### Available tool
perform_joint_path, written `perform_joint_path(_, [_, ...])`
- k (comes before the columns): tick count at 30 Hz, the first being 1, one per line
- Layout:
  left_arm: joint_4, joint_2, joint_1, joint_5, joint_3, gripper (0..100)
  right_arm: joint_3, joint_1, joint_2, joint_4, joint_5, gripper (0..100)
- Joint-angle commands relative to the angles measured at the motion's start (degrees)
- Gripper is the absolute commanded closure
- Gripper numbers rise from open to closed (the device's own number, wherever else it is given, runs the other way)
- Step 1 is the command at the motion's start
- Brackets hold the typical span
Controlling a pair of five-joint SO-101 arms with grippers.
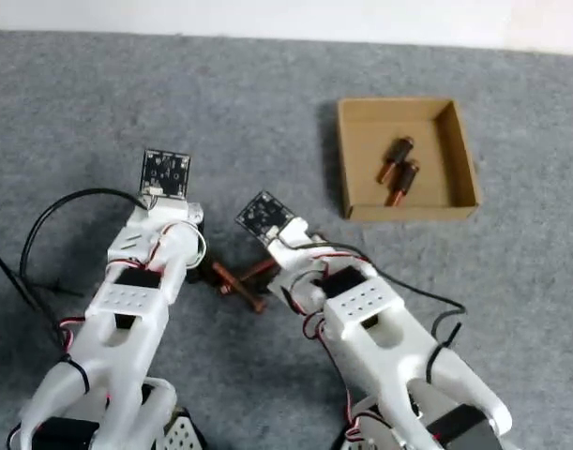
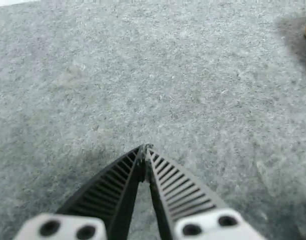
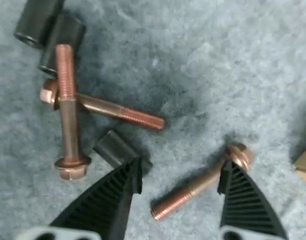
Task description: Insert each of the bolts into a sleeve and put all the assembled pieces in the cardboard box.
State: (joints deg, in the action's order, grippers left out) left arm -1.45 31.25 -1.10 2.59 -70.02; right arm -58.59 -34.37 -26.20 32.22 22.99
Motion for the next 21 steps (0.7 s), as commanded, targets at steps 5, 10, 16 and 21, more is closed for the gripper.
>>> perform_joint_path(5, [1.2,-0.1,-0.7,0.6,3.0,99,3.3,-5.8,0.5,3.5,2.7,76.3])
perform_joint_path(10, [1.2,-0.1,-0.7,0.6,3.0,99,3.5,-5.7,0.5,3.4,3.2,76.3])
perform_joint_path(16, [1.2,-0.1,-0.7,0.6,3.0,99,3.2,-5.7,0.6,3.3,3.3,76.3])
perform_joint_path(21, [1.2,-0.1,-0.7,0.6,3.0,99,3.1,-6.0,0.7,1.8,4.4,76.3])
